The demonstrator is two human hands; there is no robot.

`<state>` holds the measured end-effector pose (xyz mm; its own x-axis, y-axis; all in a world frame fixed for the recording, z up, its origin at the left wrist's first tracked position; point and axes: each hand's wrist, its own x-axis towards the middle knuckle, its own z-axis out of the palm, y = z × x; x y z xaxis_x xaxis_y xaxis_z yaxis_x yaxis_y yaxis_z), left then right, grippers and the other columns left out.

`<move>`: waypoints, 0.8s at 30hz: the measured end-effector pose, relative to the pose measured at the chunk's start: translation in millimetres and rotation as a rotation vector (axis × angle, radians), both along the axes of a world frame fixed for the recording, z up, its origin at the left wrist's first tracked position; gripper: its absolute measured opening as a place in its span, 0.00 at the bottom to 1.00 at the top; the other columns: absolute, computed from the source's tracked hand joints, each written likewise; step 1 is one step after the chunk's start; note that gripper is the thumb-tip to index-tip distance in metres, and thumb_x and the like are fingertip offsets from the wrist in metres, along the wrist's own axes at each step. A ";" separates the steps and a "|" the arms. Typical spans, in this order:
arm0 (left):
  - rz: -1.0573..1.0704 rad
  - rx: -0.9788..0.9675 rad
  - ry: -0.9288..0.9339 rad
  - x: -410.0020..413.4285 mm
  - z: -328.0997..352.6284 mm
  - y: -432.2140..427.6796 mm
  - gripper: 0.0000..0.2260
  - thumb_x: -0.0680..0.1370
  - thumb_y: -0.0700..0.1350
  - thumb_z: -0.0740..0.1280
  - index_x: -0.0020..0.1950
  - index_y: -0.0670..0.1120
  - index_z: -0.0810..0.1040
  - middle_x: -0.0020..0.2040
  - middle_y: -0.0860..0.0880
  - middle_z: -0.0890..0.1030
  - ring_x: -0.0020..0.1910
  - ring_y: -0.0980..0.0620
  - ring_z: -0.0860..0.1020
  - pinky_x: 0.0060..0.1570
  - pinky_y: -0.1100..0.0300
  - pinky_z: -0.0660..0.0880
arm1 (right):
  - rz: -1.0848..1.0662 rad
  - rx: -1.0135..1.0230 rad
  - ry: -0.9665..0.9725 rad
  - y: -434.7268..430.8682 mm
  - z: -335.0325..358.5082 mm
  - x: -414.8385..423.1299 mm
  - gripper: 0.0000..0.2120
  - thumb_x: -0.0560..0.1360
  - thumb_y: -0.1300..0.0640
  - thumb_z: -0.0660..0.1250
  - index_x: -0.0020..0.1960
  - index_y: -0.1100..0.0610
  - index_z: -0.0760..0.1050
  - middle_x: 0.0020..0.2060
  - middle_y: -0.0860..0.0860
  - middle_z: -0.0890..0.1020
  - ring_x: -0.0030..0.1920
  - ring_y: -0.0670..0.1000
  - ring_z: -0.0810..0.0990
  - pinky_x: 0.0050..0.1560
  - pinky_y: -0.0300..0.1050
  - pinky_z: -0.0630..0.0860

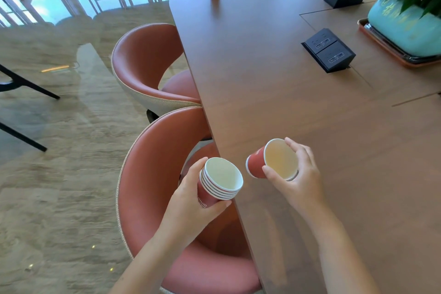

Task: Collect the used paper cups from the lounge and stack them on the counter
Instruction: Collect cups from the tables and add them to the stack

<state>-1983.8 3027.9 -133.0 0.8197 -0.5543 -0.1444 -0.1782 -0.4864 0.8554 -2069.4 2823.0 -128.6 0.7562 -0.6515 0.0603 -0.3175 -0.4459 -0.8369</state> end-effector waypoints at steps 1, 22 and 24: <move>-0.003 0.004 -0.018 0.2 0.6 1.3 0.37 0.64 0.50 0.78 0.67 0.63 0.63 0.59 0.60 0.76 0.57 0.57 0.75 0.57 0.57 0.74 | 0.014 0.024 -0.026 1.7 6.7 1.0 0.35 0.63 0.41 0.71 0.67 0.45 0.64 0.58 0.38 0.68 0.56 0.35 0.69 0.47 0.25 0.67; -0.054 -0.037 -0.108 4.7 11.1 24.8 0.38 0.61 0.45 0.80 0.63 0.68 0.65 0.60 0.69 0.73 0.61 0.66 0.71 0.59 0.69 0.69 | 0.476 0.309 -0.096 42.9 45.7 11.8 0.30 0.63 0.44 0.72 0.64 0.43 0.69 0.57 0.41 0.74 0.59 0.48 0.74 0.54 0.35 0.72; -0.064 -0.042 -0.125 4.4 13.2 25.3 0.38 0.61 0.46 0.81 0.62 0.69 0.64 0.60 0.69 0.73 0.61 0.66 0.72 0.59 0.70 0.69 | 0.497 0.299 -0.071 45.7 43.9 13.6 0.30 0.63 0.43 0.72 0.64 0.43 0.68 0.58 0.40 0.74 0.60 0.47 0.73 0.55 0.35 0.72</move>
